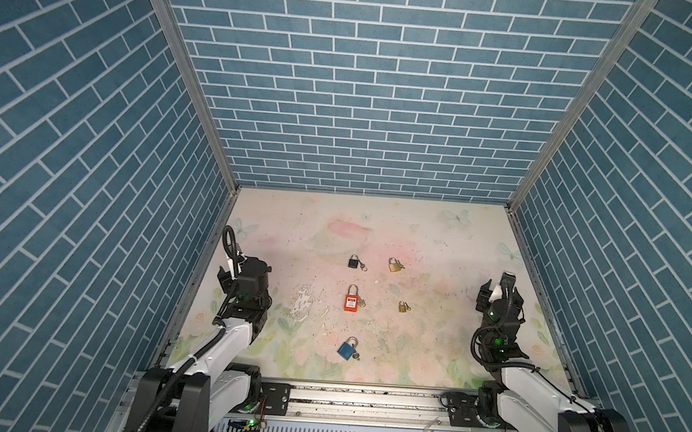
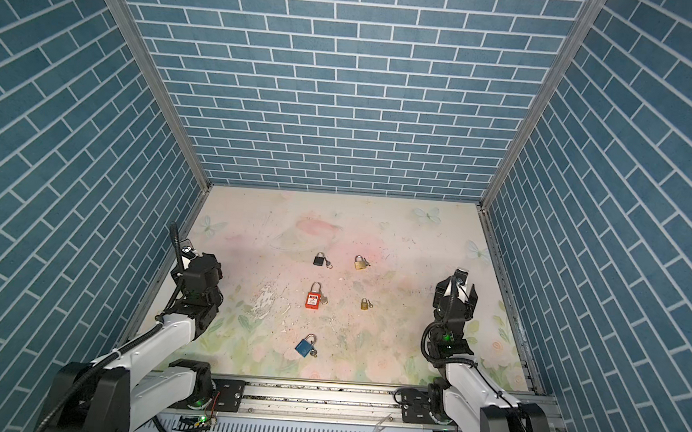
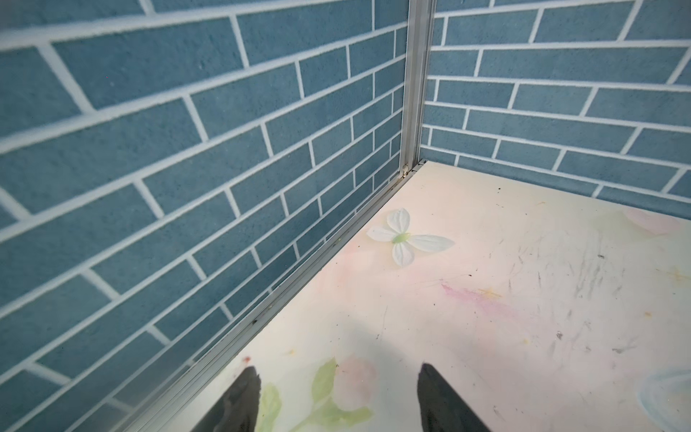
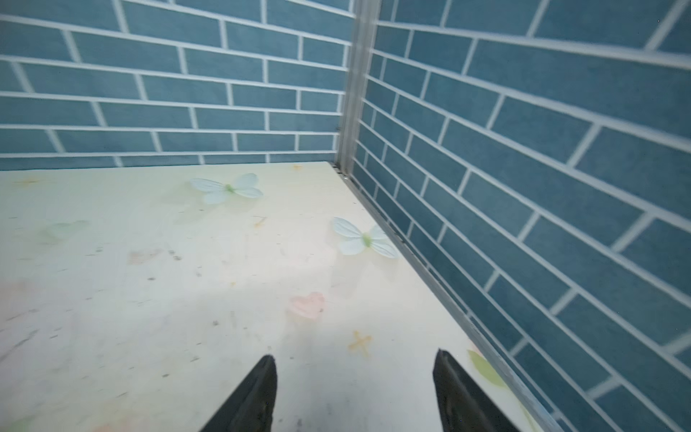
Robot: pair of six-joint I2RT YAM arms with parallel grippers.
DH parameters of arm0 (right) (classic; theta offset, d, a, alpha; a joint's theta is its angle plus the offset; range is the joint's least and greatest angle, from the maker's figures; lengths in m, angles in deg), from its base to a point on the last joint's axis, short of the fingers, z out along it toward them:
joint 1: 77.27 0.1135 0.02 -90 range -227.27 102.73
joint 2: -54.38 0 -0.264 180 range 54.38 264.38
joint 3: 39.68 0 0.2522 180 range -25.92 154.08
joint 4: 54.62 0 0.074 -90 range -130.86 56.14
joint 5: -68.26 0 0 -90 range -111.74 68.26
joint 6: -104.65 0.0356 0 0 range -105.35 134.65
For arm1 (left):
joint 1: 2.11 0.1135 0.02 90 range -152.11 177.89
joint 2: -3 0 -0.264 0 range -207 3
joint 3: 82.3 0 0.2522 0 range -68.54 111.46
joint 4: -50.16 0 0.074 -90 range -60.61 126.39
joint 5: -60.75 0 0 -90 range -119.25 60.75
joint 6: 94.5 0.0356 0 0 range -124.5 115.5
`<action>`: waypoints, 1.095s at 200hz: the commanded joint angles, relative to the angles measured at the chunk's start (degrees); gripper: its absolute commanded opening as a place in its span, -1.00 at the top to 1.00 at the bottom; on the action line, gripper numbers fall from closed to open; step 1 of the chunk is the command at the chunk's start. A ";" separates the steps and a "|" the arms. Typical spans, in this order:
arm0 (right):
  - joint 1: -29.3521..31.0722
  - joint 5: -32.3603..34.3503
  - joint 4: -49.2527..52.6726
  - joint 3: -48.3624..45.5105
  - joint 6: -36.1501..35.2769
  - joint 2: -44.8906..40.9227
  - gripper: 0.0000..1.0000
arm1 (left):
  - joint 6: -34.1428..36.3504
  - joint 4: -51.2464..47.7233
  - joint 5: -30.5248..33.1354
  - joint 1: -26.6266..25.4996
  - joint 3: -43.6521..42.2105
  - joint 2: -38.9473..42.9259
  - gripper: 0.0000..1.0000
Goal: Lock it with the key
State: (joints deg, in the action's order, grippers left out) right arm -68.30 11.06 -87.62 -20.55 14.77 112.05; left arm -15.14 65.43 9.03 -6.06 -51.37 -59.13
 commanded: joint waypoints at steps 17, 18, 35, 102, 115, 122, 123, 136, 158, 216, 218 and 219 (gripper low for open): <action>-3.69 -4.22 -22.44 -1.36 1.17 12.07 -0.35 | 1.03 20.01 -13.66 4.04 -4.12 -8.21 -0.38; -3.65 -4.36 -22.64 -1.26 1.10 12.36 -0.35 | 0.91 20.23 -13.98 4.12 -4.23 -8.46 -0.38; -5.21 -9.57 -19.57 2.78 0.08 15.91 -0.39 | 2.47 26.58 -19.64 5.02 -3.80 -12.23 -0.40; -10.81 -33.30 -32.89 1.74 1.87 28.63 -0.38 | 7.78 27.45 -34.56 5.13 -1.46 -15.46 -0.42; -10.76 -33.68 -37.59 1.41 1.61 30.43 -0.40 | 8.00 33.66 -35.87 4.88 -4.55 -15.36 -0.45; -10.74 -33.29 -30.77 2.92 2.12 27.98 -0.40 | 8.14 40.11 -36.09 4.44 -7.52 -16.68 -0.47; -10.74 -33.22 -29.88 3.17 2.10 27.69 -0.40 | 8.20 41.00 -36.04 4.33 -7.82 -17.00 -0.47; -10.81 -32.28 -25.44 4.98 2.43 27.59 -0.40 | 9.98 47.97 -35.17 2.57 -9.53 -21.24 -0.49; -10.87 -33.40 -26.71 6.54 1.84 29.71 -0.44 | 12.14 40.03 -36.99 1.49 -4.45 -23.38 -0.74; -10.82 -34.47 -18.17 10.09 1.75 29.30 -0.95 | 11.38 36.24 -34.39 1.24 -1.26 -24.86 -0.75; -10.84 -34.47 -18.25 10.06 1.73 29.33 -0.95 | 11.35 36.22 -34.37 1.31 -1.26 -24.88 -0.75; -10.87 -34.47 -18.26 10.08 1.73 29.29 -0.95 | 11.34 36.20 -34.35 1.27 -1.26 -24.88 -0.74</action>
State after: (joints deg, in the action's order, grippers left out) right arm -78.94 -22.49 -107.58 -10.65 16.78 141.23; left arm -4.91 101.93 -25.86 -4.57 -52.82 -83.94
